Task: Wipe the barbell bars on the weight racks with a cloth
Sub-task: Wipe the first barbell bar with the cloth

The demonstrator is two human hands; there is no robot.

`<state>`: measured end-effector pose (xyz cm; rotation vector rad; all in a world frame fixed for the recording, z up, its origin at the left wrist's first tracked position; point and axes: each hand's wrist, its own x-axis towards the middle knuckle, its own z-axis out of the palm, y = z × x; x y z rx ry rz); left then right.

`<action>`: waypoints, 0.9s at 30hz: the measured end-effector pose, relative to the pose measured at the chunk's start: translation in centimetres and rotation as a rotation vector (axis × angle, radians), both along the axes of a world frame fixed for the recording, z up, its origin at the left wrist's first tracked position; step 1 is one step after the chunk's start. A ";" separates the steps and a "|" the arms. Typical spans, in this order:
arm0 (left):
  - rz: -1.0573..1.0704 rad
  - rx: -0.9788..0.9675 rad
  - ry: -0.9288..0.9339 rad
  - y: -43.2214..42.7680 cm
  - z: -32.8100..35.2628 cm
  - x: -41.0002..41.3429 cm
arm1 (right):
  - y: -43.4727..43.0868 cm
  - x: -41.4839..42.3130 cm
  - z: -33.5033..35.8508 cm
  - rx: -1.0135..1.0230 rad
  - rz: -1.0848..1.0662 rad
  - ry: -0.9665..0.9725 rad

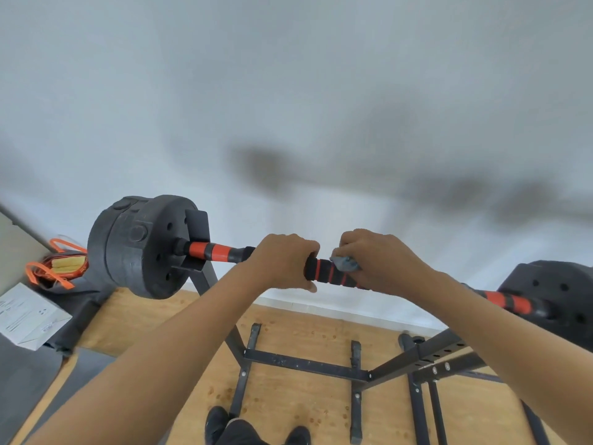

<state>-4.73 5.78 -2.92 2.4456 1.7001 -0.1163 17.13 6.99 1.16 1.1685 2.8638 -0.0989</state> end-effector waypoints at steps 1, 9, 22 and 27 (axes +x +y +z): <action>-0.032 0.138 0.015 -0.8 -0.5 0.1 | 0.7 -0.1 0.2 -0.084 -0.072 0.047; 0.043 0.398 0.096 -1.8 -3.4 2.1 | 2.2 -1.6 -0.1 -0.340 -0.209 0.077; 0.037 -0.018 0.116 0.6 -0.6 2.3 | -6.1 -1.5 0.7 0.084 0.119 -0.071; 0.031 0.031 0.070 0.2 -0.9 2.0 | -1.0 -0.7 3.0 0.066 -0.115 0.114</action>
